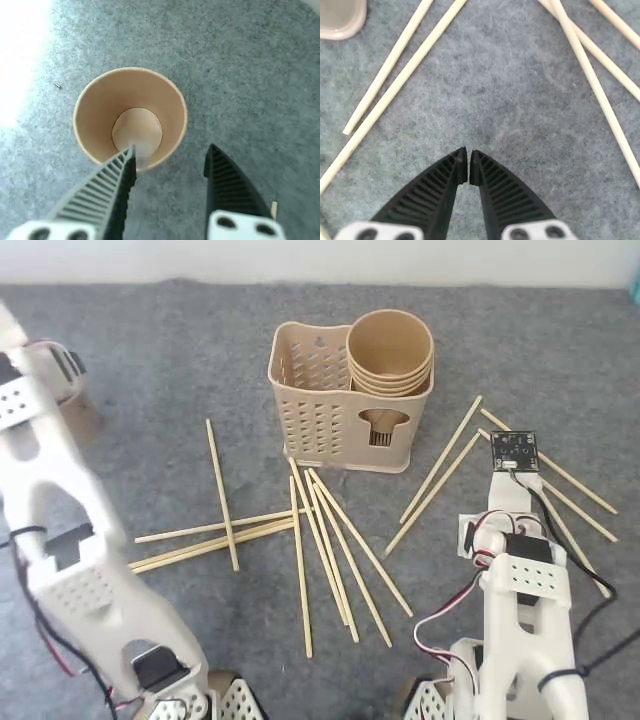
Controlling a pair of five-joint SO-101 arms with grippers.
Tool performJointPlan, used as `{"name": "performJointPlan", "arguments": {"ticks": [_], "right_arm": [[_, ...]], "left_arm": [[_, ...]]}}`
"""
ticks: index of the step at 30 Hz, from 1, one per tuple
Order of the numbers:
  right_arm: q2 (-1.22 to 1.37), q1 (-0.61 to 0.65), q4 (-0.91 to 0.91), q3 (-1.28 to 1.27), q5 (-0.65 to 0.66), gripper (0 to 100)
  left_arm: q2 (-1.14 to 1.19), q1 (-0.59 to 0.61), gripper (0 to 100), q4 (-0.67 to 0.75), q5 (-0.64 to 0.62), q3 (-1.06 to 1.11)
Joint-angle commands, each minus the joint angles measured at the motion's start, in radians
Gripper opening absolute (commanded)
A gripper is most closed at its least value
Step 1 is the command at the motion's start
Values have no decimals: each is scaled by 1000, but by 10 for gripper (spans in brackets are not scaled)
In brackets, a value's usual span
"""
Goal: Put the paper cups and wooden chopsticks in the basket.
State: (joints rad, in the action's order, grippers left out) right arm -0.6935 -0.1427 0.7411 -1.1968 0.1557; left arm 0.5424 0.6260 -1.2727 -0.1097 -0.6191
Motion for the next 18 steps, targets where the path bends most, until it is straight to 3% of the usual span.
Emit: {"name": "performJointPlan", "arguments": {"ticks": [1,7,12,18], "right_arm": [[-36,8,-5,11,17,37],[-36,8,-5,11,17,37],[-35,8,-7,11,17,37],[-33,8,-7,11,17,37]], "left_arm": [[77,-8,210,-3,0,-122],[276,-9,203,-66,0,-325],[385,-28,2,-187,0,-524],[442,-55,11,-405,0,-762]]}}
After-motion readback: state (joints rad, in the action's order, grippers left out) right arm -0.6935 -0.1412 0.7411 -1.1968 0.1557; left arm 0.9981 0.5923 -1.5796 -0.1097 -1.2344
